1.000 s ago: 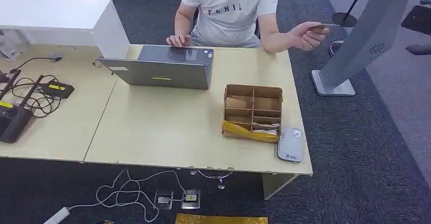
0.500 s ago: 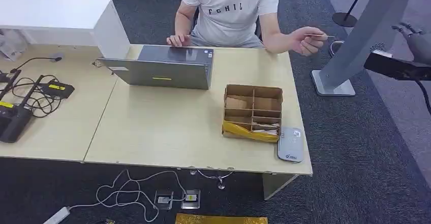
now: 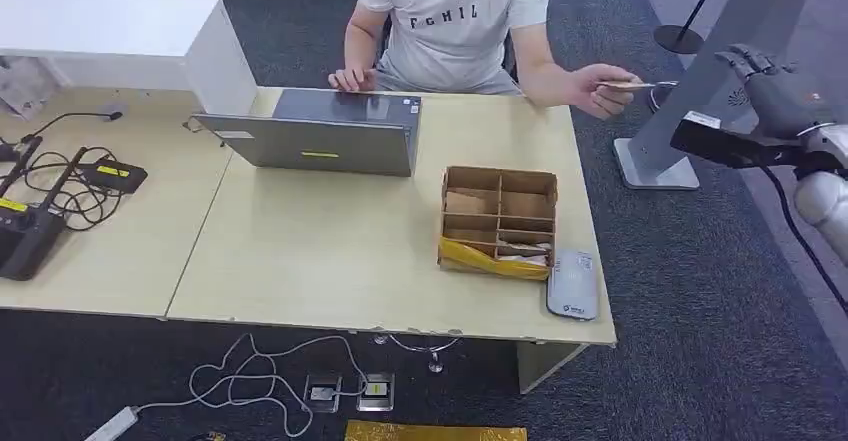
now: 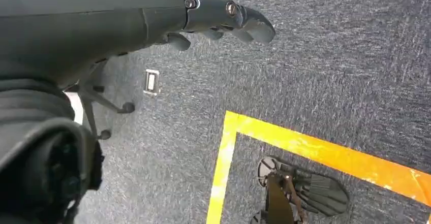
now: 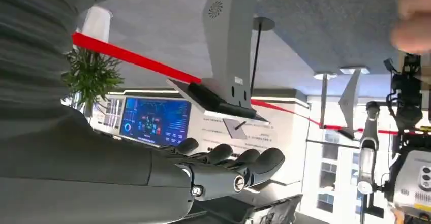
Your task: Pass the card to the sensor for recognition and then transmit it.
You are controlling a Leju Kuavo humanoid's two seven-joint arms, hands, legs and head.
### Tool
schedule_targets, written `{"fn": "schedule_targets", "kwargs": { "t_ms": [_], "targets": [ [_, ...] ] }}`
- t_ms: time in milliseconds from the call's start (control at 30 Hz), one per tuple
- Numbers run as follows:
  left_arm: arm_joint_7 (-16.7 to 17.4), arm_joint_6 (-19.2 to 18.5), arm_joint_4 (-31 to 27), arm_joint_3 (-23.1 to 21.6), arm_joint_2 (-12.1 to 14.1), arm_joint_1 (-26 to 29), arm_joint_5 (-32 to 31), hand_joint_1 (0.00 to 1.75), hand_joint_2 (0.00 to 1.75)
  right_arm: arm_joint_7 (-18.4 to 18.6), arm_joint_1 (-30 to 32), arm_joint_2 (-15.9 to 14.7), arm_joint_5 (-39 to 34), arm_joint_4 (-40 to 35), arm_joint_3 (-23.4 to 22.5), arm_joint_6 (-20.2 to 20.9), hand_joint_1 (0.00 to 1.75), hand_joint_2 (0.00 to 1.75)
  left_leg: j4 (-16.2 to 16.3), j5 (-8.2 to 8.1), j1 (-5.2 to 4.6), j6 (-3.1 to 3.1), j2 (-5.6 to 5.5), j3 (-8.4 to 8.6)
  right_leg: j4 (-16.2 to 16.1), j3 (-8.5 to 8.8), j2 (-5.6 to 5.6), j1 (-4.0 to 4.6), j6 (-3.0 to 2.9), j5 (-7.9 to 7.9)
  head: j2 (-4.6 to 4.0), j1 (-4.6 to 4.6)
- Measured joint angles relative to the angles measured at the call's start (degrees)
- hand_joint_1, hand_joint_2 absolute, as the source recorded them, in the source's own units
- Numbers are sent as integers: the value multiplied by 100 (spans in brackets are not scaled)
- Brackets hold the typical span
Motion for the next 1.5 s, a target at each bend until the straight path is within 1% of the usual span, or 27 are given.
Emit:
{"fn": "schedule_targets", "kwargs": {
  "t_ms": [300, 500, 533, 567, 600, 1067, 1500],
  "targets": [
    [0, -11, 0, 0, 0, 0, 0, 0, 0, -35, 85, 144, -22, 66, -70, -136, 0, 175, 0, 0, 0, 0, 0, 0, 0, -1, 0, 0, 0, 0, 0, 0],
    [0, -15, 0, 0, 0, -3, -33, 0, 0, 9, 125, 223, -48, 127, -155, -177, 0, 175, 0, 0, 0, 0, 1, 1, 0, -1, 2, 0, 0, 0, 2, 0],
    [0, -13, 0, 0, 0, -6, -33, 0, 0, 11, 130, 234, -48, 140, -162, -186, 12, 175, 0, 0, 0, 0, 1, 0, 0, -1, 1, 0, 0, 0, 2, 0],
    [0, -13, 0, 0, 0, -9, -33, 0, 0, 11, 135, 247, -44, 153, -166, -186, 162, 175, 0, 0, 0, 0, 1, 0, 0, -1, 1, 0, 0, 0, 0, 0],
    [0, -13, 0, 0, 0, -10, -33, 0, 0, 11, 138, 260, -37, 168, -168, -188, 175, 175, 0, 0, 0, 0, 0, 0, 0, -1, 1, 0, 0, 0, 2, 0],
    [2, -9, 0, 0, 0, -22, -44, 0, 0, -57, 147, 420, 116, 387, -295, -133, 175, 175, 0, 0, 0, 0, 0, 0, 0, -1, 1, 0, 0, 0, 0, 0],
    [2, 2, 0, 0, 0, -21, -44, 0, 0, -59, 147, 507, 144, 509, -334, -118, 175, 175, 0, 0, 0, 0, 1, 1, 0, -2, 2, 0, 0, 0, 2, 0]
  ]
}}
